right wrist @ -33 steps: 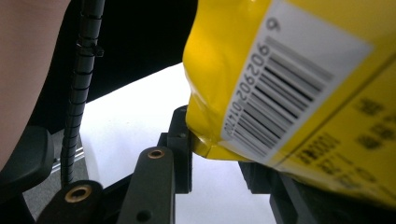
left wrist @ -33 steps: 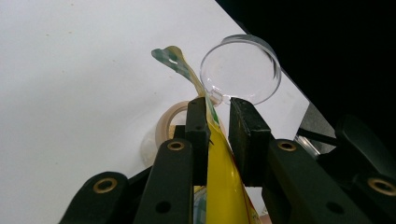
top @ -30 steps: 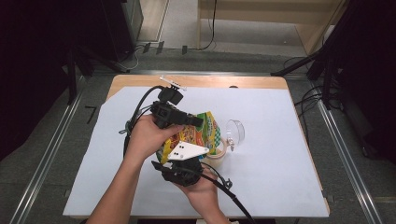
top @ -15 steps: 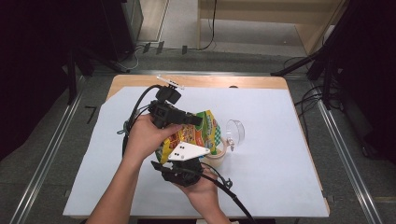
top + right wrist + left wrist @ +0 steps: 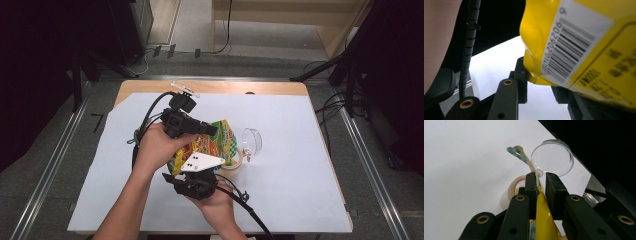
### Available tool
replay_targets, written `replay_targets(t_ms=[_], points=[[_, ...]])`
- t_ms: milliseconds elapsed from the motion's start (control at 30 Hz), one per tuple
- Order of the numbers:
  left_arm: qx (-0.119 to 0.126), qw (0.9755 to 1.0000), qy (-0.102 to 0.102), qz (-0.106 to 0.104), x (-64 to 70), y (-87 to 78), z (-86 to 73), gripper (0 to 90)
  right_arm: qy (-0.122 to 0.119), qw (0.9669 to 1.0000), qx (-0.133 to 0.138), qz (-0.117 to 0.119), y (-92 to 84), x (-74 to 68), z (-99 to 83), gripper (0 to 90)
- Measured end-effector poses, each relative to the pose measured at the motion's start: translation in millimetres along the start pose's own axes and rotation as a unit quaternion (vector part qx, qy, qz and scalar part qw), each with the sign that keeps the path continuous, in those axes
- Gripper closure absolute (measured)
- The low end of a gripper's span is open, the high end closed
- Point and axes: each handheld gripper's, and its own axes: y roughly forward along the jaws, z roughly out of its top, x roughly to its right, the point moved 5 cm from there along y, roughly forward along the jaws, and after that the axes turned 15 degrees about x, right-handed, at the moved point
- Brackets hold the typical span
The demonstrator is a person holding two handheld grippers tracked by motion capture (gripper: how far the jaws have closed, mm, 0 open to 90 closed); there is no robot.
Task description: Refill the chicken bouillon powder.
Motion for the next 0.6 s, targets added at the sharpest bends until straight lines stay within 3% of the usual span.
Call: replay_targets(t_ms=[600], points=[[-0.002, 1.0000, 0.001, 0.000, -1.2, -0.3, 0.1, 80.6, -0.004, 1.0000, 0.000, -0.003, 1.0, 0.4, 0.1, 70.9]])
